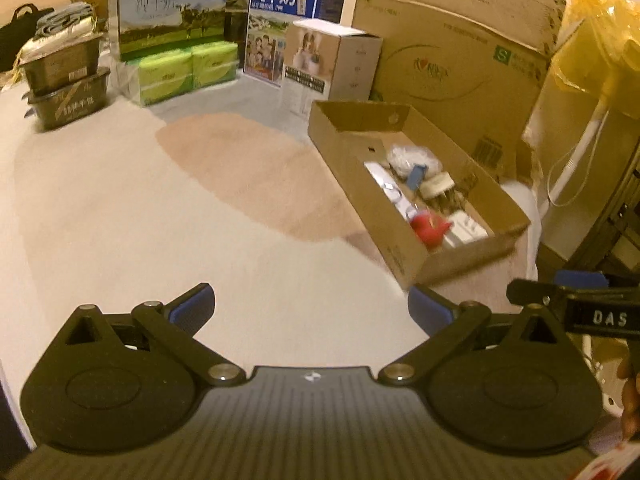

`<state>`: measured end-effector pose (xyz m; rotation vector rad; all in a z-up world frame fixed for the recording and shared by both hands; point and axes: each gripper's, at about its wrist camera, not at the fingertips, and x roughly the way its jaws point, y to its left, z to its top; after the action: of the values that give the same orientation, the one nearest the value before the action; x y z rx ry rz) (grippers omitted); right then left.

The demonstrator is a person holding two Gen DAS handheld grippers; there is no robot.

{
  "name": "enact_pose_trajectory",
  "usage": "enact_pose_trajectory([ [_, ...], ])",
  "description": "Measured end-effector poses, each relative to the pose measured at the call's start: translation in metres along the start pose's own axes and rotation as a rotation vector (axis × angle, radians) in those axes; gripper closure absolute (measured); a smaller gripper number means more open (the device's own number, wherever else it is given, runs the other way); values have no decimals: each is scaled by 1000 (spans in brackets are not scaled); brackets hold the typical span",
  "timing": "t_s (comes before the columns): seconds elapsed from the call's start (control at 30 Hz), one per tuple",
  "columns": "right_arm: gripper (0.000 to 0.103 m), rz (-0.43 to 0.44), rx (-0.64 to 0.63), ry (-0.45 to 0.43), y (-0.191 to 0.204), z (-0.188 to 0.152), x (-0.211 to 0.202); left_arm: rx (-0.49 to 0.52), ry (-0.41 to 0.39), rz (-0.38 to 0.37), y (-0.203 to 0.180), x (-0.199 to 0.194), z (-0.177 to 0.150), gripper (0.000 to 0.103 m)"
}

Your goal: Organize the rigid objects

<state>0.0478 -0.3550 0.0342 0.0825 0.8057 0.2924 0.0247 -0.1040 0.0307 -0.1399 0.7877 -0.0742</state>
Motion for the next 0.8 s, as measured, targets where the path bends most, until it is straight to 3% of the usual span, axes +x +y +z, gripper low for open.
enact_pose_trajectory([
  [0.37, 21, -7, -6, -6, 14, -17, -22, -23, 10, 11, -4, -22, -28, 1],
  [0.8, 21, 0, -18, -7, 21, -20, -25, -33, 4, 27, -1, -22, -27, 1],
])
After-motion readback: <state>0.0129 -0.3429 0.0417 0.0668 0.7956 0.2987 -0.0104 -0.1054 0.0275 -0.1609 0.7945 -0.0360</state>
